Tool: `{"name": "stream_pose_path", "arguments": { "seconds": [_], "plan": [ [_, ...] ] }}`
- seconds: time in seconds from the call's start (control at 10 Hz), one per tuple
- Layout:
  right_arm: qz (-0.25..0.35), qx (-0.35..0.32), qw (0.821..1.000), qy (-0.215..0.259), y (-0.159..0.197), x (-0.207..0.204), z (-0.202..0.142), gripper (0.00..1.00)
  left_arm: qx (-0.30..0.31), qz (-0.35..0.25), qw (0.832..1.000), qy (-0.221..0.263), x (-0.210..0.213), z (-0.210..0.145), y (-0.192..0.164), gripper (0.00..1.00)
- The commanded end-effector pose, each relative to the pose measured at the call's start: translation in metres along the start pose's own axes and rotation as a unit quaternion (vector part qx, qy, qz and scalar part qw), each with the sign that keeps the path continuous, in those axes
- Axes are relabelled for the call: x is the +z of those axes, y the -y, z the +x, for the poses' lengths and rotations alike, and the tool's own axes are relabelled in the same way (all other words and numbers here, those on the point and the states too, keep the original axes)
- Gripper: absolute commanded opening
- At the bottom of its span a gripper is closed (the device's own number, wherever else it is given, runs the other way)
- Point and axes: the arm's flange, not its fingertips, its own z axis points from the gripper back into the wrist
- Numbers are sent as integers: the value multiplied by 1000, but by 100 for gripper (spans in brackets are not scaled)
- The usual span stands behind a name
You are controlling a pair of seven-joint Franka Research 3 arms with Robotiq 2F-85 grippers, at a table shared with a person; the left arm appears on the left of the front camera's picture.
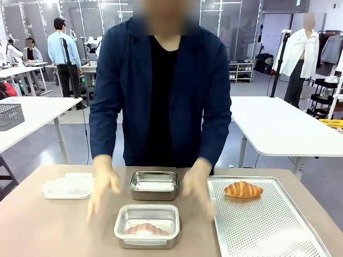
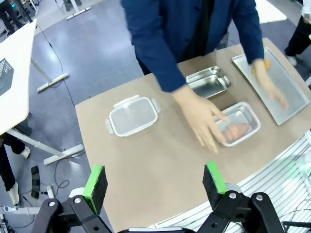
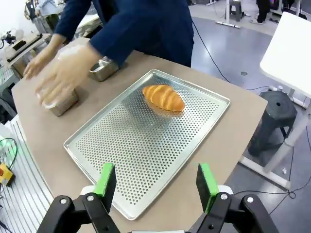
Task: Place the bread into the airtight container.
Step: Pick up a Butter Roll and place it into an empty Airtight Container.
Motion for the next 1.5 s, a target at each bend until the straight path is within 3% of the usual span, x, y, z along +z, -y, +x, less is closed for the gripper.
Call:
{"name": "stream_pose_path", "arguments": {
  "seconds": [0.0, 0.4, 0.6, 0.7, 0.9, 1.0, 1.2, 1.3, 1.4],
  "plan": [
    [2, 11, 1000, 9, 2, -3, -3, 84, -5, -3, 1000, 1, 0, 2, 0, 100],
    [2, -1, 1000, 0, 0, -2, -1, 84, -5, -3, 1000, 1, 0, 2, 0, 100],
    [23, 120, 987, -100, -48, -49, 88, 84, -5, -3, 1000, 1, 0, 2, 0, 100],
    [12, 167, 973, -160, -64, -81, 120, 84, -5, -3, 1000, 1, 0, 2, 0, 100],
    [28, 237, 945, -223, -84, -147, 167, 84, -5, -3, 1000, 1, 0, 2, 0, 100],
    [38, 281, 922, -263, -95, -186, 183, 84, -5, -3, 1000, 1, 0, 2, 0, 100],
    [60, 354, 880, -310, -101, -238, 199, 84, -5, -3, 1000, 1, 0, 2, 0, 100],
    [73, 393, 848, -347, -95, -258, 198, 84, -5, -3, 1000, 1, 0, 2, 0, 100],
    [89, 389, 845, -356, -85, -271, 196, 84, -5, -3, 1000, 1, 0, 2, 0, 100]
  ]
}}
